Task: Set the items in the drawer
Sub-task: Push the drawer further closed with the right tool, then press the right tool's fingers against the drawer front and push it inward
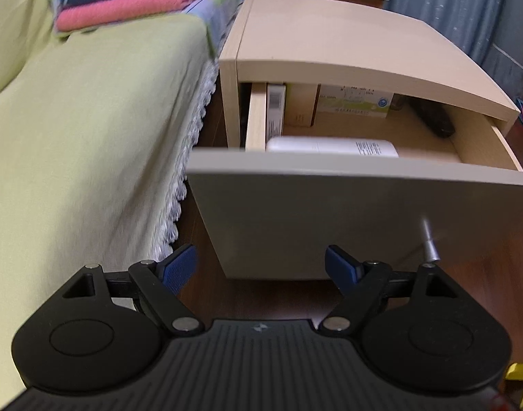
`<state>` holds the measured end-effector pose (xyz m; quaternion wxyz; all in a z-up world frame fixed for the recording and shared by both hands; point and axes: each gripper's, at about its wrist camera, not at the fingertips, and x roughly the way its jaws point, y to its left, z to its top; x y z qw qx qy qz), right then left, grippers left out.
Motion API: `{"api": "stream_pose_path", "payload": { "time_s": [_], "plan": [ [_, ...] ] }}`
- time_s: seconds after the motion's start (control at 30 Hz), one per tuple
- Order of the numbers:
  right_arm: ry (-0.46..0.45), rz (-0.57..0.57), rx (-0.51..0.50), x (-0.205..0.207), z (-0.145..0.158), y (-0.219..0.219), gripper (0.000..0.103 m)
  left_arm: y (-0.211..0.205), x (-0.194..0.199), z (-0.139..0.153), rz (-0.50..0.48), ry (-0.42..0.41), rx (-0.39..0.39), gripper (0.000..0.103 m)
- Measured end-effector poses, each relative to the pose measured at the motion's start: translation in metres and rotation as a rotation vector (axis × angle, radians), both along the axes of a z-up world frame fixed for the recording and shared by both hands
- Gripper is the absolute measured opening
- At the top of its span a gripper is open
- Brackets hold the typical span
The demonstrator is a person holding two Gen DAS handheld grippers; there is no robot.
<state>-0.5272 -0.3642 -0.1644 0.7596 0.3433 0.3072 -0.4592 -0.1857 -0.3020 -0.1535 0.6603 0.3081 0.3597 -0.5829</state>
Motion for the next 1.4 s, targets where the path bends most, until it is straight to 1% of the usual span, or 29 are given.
{"api": "stream_pose_path", "payload": {
  "time_s": [0.1, 0.17, 0.23, 0.3, 0.37, 0.4, 0.47, 0.5, 0.73, 0.8, 0.87, 1.03, 1.1, 1.13, 1.17, 1.27, 1.4],
  "plan": [
    [-0.010, 0.008, 0.040, 0.016, -0.012, 0.002, 0.057, 0.004, -0.013, -0.001, 0.014, -0.008, 0.006, 0.085],
    [-0.002, 0.021, 0.034, 0.029, -0.016, 0.002, 0.059, 0.005, -0.024, -0.002, 0.013, -0.019, 0.001, 0.085],
    [-0.007, 0.027, 0.029, 0.040, -0.017, 0.001, 0.073, 0.004, -0.031, -0.003, 0.012, -0.016, -0.003, 0.085],
    [-0.035, 0.015, 0.040, 0.047, -0.018, -0.002, 0.078, 0.001, -0.036, -0.004, 0.019, 0.007, -0.007, 0.085],
    [-0.058, -0.017, 0.069, 0.052, -0.021, -0.005, 0.087, -0.003, -0.040, -0.006, 0.018, 0.028, -0.013, 0.087],
    [-0.069, -0.037, 0.093, 0.055, -0.023, -0.006, 0.093, -0.005, -0.043, -0.008, 0.019, 0.030, -0.013, 0.087],
    [-0.088, -0.066, 0.131, 0.059, -0.027, -0.007, 0.096, -0.010, -0.048, -0.013, 0.018, 0.028, -0.010, 0.087],
    [-0.092, -0.073, 0.139, 0.060, -0.028, -0.008, 0.103, -0.012, -0.050, -0.016, 0.016, 0.029, -0.007, 0.087],
    [-0.123, -0.117, 0.192, 0.064, -0.035, -0.010, 0.102, -0.020, -0.052, -0.031, 0.025, 0.080, 0.035, 0.087],
    [-0.132, -0.129, 0.208, 0.066, -0.037, -0.010, 0.102, -0.023, -0.052, -0.029, 0.028, 0.093, 0.030, 0.088],
    [-0.141, -0.142, 0.223, 0.067, -0.039, -0.011, 0.102, -0.025, -0.053, -0.027, 0.029, 0.089, 0.014, 0.088],
    [-0.078, -0.150, 0.129, 0.076, -0.032, -0.006, 0.102, -0.031, -0.061, -0.019, 0.019, 0.021, -0.020, 0.088],
    [-0.050, -0.152, 0.088, 0.080, -0.029, -0.004, 0.100, -0.033, -0.065, -0.018, 0.001, 0.013, -0.020, 0.088],
    [-0.036, -0.154, 0.067, 0.082, -0.027, -0.003, 0.096, -0.034, -0.067, -0.019, -0.009, 0.013, -0.015, 0.088],
    [-0.022, -0.153, 0.052, 0.084, -0.026, -0.002, 0.096, -0.035, -0.068, -0.021, -0.018, 0.015, -0.009, 0.088],
    [0.003, -0.152, 0.030, 0.091, -0.026, -0.002, 0.094, -0.037, -0.073, -0.029, -0.034, 0.021, 0.000, 0.088],
    [0.016, -0.157, 0.013, 0.100, -0.027, -0.005, 0.092, -0.038, -0.078, -0.036, -0.065, -0.043, -0.006, 0.087]
  ]
}}
